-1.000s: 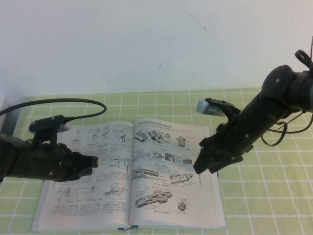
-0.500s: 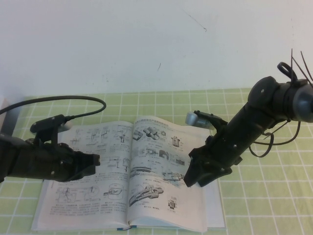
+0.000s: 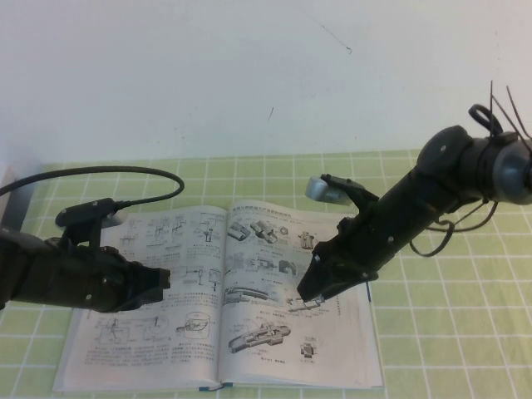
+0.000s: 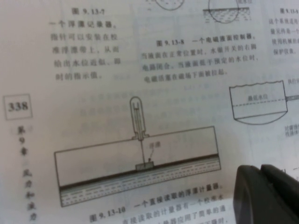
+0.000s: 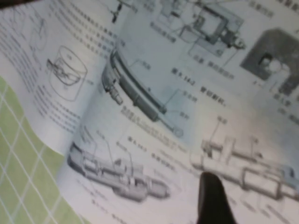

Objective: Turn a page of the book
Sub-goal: Open the closed book

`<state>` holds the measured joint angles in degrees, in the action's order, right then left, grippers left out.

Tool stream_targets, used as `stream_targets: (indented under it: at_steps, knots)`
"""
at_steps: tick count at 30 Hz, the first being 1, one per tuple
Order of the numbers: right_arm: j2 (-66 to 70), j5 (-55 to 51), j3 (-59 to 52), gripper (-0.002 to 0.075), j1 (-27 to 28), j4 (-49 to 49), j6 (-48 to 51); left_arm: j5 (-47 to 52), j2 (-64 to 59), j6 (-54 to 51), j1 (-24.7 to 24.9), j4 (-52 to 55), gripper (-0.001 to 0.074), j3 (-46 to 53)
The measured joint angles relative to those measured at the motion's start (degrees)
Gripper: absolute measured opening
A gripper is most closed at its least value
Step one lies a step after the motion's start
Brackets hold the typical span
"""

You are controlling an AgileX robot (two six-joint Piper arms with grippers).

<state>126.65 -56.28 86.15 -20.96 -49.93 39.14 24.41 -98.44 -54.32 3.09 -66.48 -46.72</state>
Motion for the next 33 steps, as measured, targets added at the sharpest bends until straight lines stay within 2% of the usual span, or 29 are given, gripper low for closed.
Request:
stream_targets:
  at_steps: [6,13,20,33]
  knots:
    - [-0.59,-4.89,5.19,0.0377,0.11,11.72,-5.87,-0.50,0.00,0.00,0.00,1.78,-0.0004,0.00]
    - [-0.23,-5.09,2.61,0.0377,0.08,14.77,-9.10,-1.60,0.00,0.00,0.00,4.75,-0.0004,0.00]
    - [-0.33,-2.70,0.80,0.0375,-0.13,12.21,-8.85,-1.83,0.00,0.55,0.00,4.84,-0.0004,0.00]
    - [3.93,-3.25,0.80,0.0374,-0.13,-4.45,-0.82,-1.83,0.00,1.29,0.00,4.87,-0.0004,0.00]
